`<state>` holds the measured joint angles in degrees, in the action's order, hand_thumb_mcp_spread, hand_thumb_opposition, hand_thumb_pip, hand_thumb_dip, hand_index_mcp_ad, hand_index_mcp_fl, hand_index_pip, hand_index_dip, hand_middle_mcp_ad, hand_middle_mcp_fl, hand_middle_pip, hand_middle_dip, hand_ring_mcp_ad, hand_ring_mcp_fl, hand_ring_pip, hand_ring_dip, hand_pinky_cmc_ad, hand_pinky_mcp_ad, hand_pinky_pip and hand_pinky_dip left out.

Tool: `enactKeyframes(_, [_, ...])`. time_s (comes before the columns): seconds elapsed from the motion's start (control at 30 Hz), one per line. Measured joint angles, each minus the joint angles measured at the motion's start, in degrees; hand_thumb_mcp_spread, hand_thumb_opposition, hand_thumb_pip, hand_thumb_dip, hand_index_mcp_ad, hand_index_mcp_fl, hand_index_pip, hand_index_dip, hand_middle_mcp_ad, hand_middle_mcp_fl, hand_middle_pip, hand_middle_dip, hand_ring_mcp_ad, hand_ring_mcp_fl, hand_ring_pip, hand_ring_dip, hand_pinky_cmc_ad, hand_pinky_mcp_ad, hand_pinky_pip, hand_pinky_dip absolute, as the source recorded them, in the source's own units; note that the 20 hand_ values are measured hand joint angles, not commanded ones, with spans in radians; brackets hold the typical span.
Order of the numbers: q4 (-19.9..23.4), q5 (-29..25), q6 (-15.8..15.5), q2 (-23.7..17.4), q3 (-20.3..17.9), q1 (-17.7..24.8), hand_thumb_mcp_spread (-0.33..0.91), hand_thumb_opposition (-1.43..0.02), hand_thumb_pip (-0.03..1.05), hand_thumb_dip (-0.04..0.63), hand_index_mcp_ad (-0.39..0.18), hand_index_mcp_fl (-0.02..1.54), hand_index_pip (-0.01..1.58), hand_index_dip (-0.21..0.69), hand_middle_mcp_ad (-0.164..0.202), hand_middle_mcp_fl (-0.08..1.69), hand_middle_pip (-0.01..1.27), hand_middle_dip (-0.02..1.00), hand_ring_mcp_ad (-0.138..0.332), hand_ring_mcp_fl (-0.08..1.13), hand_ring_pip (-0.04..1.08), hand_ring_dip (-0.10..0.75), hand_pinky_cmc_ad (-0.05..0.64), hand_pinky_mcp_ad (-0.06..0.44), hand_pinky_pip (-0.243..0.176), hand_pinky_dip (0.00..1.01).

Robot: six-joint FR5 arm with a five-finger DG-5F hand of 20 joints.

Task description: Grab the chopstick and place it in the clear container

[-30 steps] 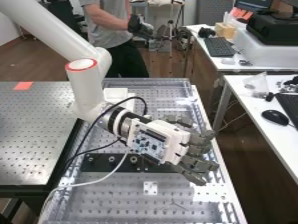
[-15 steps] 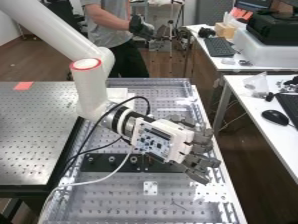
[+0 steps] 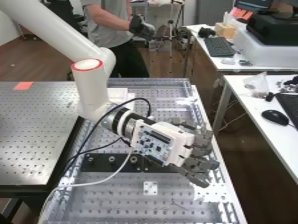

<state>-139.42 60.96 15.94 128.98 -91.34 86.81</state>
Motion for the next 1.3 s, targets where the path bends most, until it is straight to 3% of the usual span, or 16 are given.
enactKeyframes(0.8, [0.03,-0.4,0.22,0.62,0.95,0.27,0.55,-0.85,0.6,0.344,-0.087,0.39,1.29,0.044,0.084,0.65,0.72,0.72,0.113,0.51,0.09,0.511,0.262,0.251,-0.044,0.18])
enactKeyframes(1.1, [0.19,-1.0,0.18,0.71,1.08,0.28,0.55,-0.85,0.6,0.34,-0.093,0.43,1.28,0.044,0.08,0.65,0.72,0.72,0.086,0.53,0.09,0.518,0.262,0.251,-0.044,0.18])
enactKeyframes(1.3, [0.49,-1.42,0.02,0.75,1.12,0.28,0.62,-0.96,0.58,0.332,-0.12,0.52,1.36,0.049,0.082,0.71,0.72,0.72,0.086,0.57,0.08,0.515,0.278,0.248,-0.044,0.18])
